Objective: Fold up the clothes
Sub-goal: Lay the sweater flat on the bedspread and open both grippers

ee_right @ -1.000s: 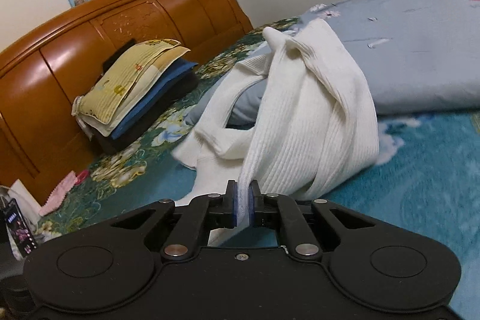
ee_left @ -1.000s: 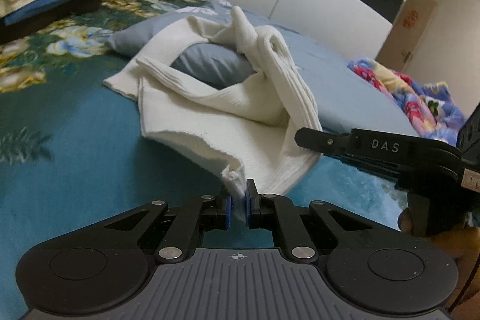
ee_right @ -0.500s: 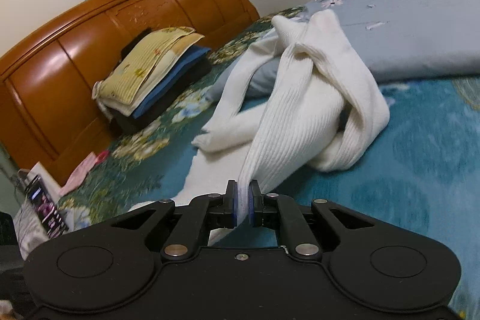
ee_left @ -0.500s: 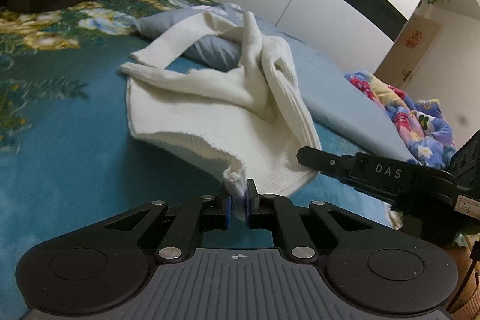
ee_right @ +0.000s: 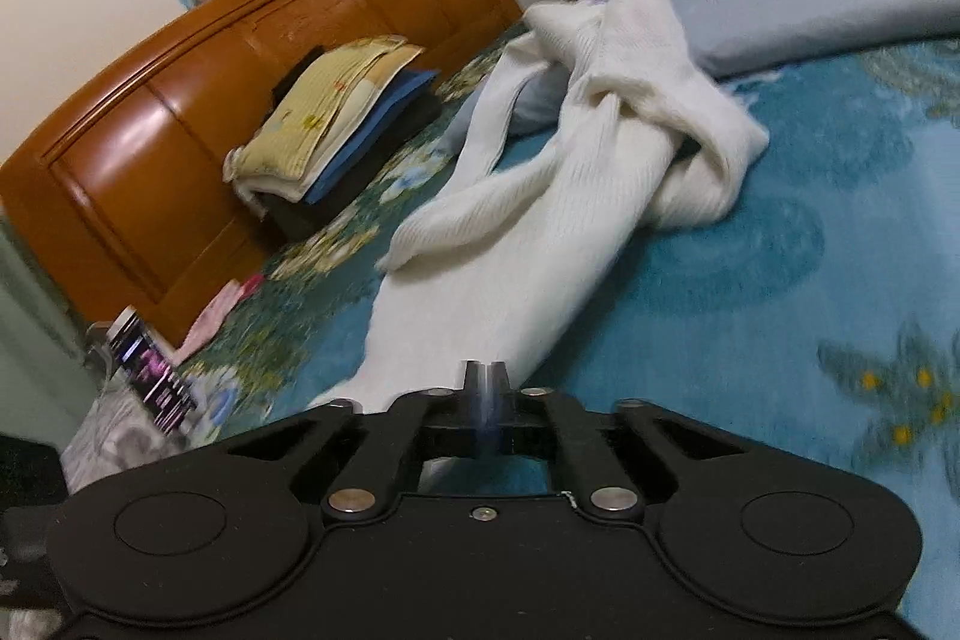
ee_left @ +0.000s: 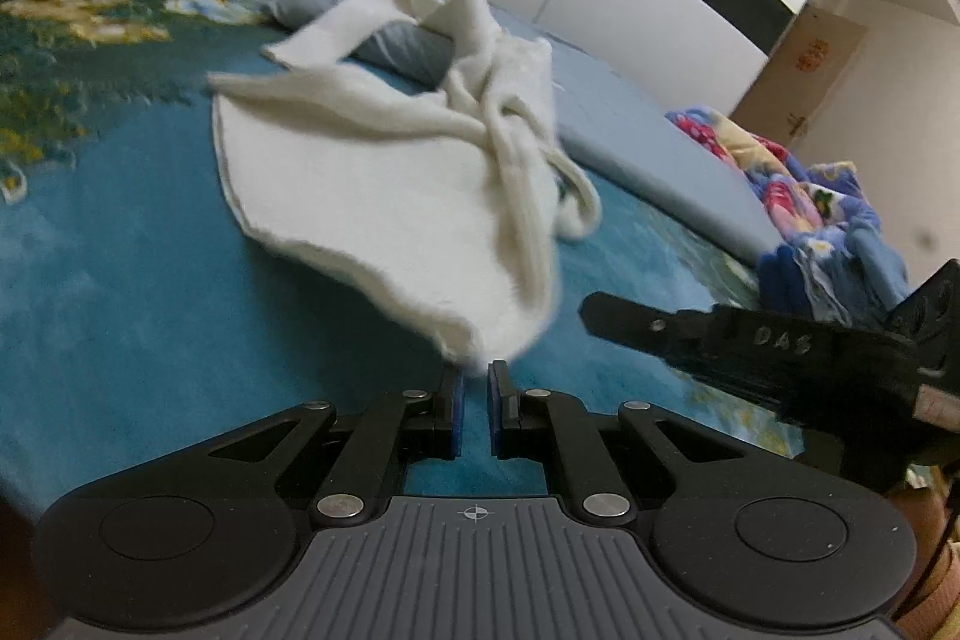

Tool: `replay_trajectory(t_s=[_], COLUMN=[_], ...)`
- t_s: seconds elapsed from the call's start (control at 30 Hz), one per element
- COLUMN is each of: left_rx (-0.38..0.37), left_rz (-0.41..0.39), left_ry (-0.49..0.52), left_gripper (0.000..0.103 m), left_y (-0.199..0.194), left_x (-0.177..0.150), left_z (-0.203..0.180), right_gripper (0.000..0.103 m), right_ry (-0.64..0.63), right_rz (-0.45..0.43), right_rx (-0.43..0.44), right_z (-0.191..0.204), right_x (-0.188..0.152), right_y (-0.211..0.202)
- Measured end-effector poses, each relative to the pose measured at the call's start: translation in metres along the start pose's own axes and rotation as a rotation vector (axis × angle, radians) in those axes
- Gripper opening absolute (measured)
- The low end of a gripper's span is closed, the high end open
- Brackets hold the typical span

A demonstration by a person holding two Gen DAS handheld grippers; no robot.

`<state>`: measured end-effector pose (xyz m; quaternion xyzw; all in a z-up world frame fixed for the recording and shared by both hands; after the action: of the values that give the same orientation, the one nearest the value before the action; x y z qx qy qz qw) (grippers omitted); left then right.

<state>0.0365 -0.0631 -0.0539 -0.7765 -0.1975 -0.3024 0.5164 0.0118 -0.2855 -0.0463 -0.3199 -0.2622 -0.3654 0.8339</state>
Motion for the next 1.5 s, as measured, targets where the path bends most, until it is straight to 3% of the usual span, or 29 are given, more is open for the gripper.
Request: replay_trajectory(t_s=[0.1, 0.2, 0.77, 0.93, 1.13, 1.4, 1.5], left_rx=[0.004, 0.024, 0.090, 0.101, 0.107, 0.107, 0.108], left_rz=[0.010, 0.006, -0.049, -0.069, -0.084, -0.085, -0.085], left_ry=[0.002, -0.008, -0.113, -0.108, -0.095, -0.097, -0.094], left_gripper=[0.006, 0.006, 0.010, 0.037, 0.060, 0.080, 0.081], left_y=[-0.002, -0.004, -0.020, -0.019, -0.016, -0.010, -0.007], left_x=[-0.007, -0.007, 0.013, 0.020, 0.026, 0.031, 0.033], left_z=[-0.002, -0.001, 0.030, 0.031, 0.030, 0.033, 0.032], right_gripper=[0.003, 0.003, 0.011, 0.019, 0.044, 0.059, 0.068], right_ry=[-0.050, 0.009, 0.010, 0.012, 0.011, 0.000, 0.003], right_rz=[0.025, 0.012, -0.008, -0.003, -0.013, -0.012, -0.028], right_rx=[-0.032, -0.033, -0.040, -0.053, -0.072, -0.094, -0.107], right_z=[0.004, -0.003, -0.010, -0.012, -0.013, -0.018, -0.022], right_x=[-0.011, -0.013, 0.000, 0.006, 0.014, 0.017, 0.019], right_y=[-0.005, -0.012, -0.023, -0.020, -0.015, -0.011, -0.013])
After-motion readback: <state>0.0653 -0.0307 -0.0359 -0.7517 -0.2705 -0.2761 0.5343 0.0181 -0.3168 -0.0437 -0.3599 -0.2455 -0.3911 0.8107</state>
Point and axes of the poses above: each gripper's, at about its wrist camera, not at the fingertips, and y roughly the way its jaws point, z to its left, x to its top, the point moved 3 cm from there along y, roughly the way its jaws point, and after that the axes turned 13 degrees about x, right-handed, at the moved point
